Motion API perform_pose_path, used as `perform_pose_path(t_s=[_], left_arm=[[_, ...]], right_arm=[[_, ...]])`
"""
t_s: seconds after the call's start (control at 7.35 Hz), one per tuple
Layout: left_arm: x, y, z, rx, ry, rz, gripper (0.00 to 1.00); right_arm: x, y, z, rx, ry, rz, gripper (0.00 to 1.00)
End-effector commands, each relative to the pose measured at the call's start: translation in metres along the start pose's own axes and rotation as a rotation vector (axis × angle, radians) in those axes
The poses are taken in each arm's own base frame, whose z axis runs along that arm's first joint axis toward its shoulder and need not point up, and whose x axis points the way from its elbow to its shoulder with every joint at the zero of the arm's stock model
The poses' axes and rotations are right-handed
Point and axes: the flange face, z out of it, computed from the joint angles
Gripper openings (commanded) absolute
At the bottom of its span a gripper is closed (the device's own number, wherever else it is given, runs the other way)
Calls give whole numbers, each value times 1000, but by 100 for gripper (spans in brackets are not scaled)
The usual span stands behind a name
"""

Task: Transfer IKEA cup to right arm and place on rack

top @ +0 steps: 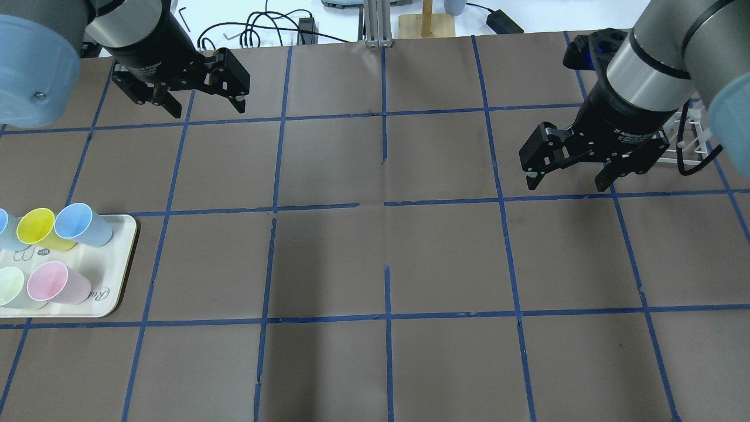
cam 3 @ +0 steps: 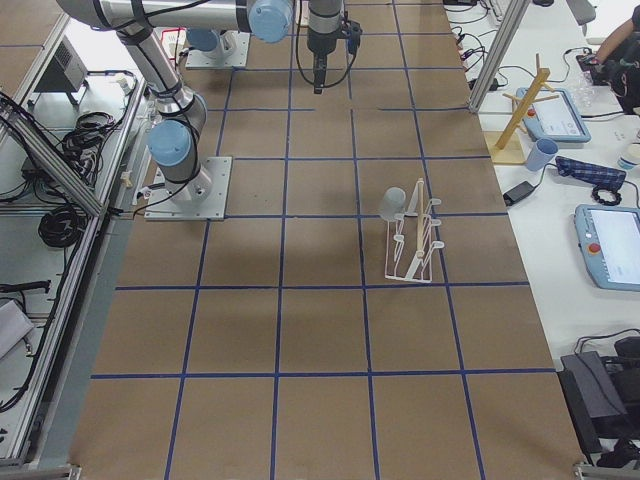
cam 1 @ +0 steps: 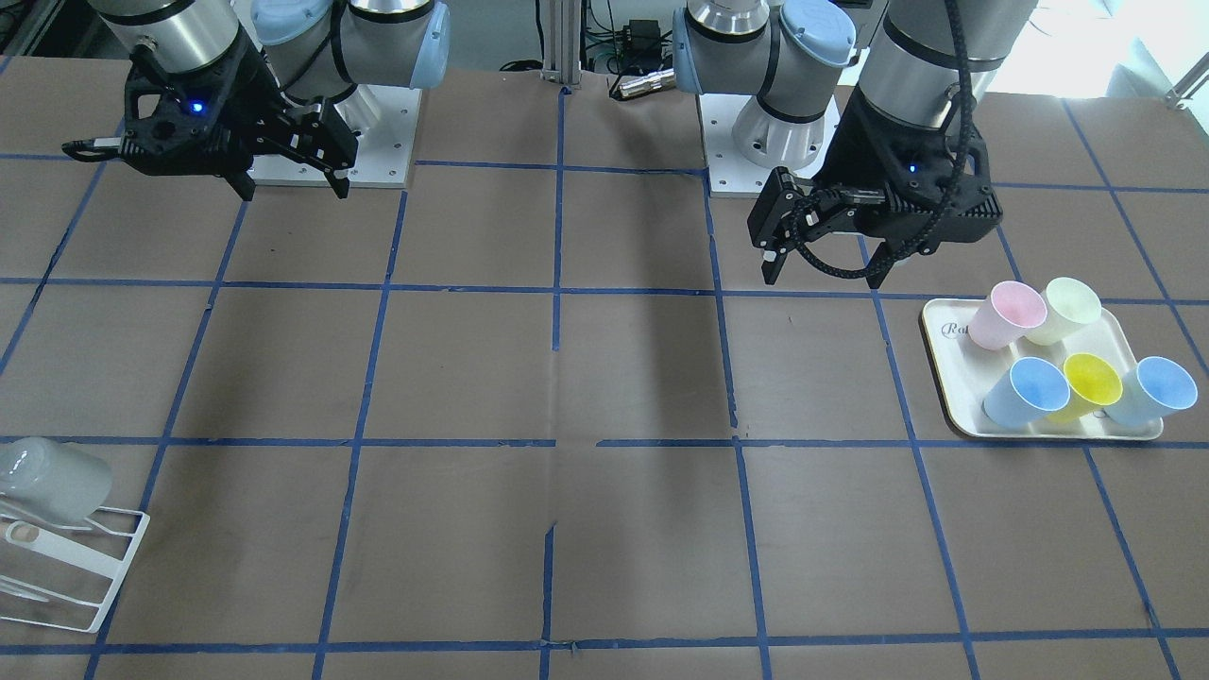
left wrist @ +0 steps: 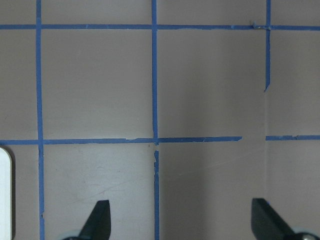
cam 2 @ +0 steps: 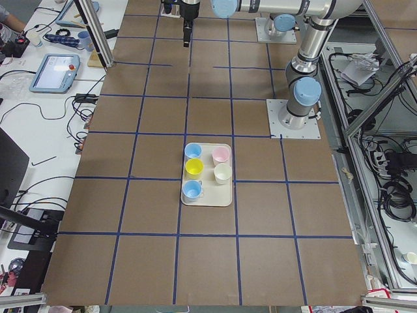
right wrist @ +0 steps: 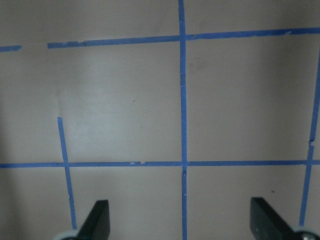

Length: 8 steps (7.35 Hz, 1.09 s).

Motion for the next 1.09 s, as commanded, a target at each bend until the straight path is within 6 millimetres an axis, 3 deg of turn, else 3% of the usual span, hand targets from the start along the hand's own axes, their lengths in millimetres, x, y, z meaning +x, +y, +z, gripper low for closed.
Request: perform_pose_path(t_s=[0.0,0.27,0.95], left_arm=[[0,0,0,0,-1,1,100],[0,0,1,-2,-1,1,100],[0,0,1,-2,0,1,100]], right_arm=[[7,7,6,-13,74,15,100],[1,22,-15,30,31,13,100],[2,23,-17,32,40,15,100]])
